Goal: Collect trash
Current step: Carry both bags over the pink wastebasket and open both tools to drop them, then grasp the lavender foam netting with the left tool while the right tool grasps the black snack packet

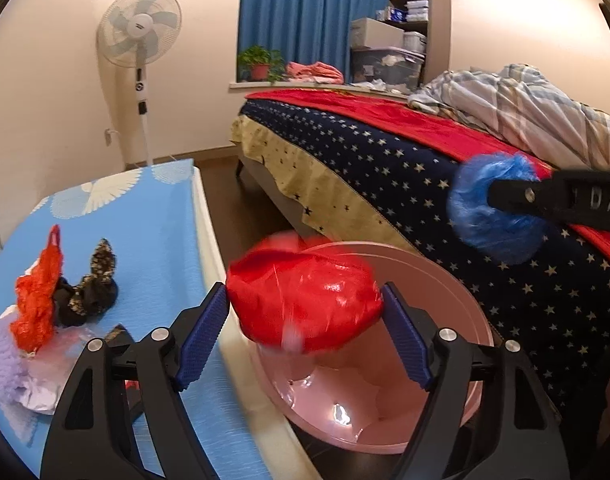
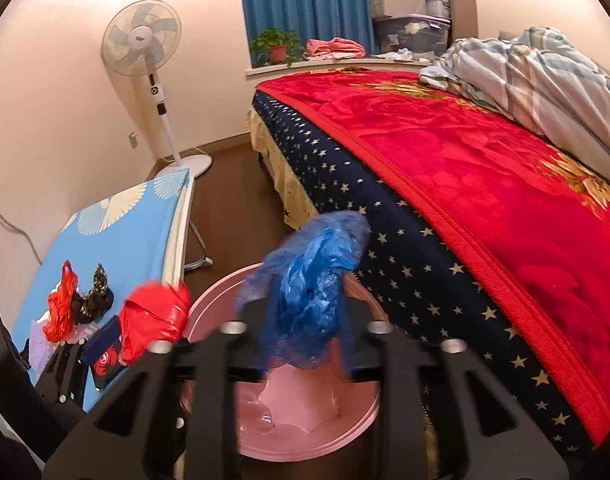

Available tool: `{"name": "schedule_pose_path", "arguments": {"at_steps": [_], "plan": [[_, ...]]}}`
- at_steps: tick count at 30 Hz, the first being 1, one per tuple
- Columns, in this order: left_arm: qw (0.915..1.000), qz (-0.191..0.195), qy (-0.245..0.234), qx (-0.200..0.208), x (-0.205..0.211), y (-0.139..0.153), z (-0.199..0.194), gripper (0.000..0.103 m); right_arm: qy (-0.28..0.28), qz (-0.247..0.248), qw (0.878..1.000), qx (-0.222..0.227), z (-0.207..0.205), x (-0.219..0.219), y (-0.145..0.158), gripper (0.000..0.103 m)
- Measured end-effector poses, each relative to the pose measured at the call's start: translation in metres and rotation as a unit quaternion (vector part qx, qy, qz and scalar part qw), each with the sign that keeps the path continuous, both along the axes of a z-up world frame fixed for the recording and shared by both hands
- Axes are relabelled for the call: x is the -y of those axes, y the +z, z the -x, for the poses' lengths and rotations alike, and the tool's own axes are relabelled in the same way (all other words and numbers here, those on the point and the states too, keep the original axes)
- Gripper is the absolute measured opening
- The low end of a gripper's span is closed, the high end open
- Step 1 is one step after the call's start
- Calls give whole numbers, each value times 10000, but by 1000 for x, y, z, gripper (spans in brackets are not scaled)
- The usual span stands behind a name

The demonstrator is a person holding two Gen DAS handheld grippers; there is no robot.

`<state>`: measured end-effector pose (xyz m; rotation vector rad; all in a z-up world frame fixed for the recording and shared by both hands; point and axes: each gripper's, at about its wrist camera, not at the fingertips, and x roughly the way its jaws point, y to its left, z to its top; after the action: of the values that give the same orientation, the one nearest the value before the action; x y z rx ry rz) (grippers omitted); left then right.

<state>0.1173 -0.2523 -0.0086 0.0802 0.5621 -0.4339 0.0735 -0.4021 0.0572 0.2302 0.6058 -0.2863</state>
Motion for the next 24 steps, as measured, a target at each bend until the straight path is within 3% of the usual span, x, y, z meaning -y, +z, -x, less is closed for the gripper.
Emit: {"name": "schedule_pose_path", "arguments": {"at_steps": [8, 19, 24], "plan": [[10000, -39, -9, -28, -8, -2, 13, 75, -85, -69, 9999, 75, 3, 1, 2, 53], [9994, 98, 323, 89, -54, 16, 41, 74, 15, 58, 9998, 200, 14, -13, 7, 53], [9985, 159, 495, 187, -85, 27, 56, 60, 278, 89, 9990, 340, 18, -31, 9, 50]]}}
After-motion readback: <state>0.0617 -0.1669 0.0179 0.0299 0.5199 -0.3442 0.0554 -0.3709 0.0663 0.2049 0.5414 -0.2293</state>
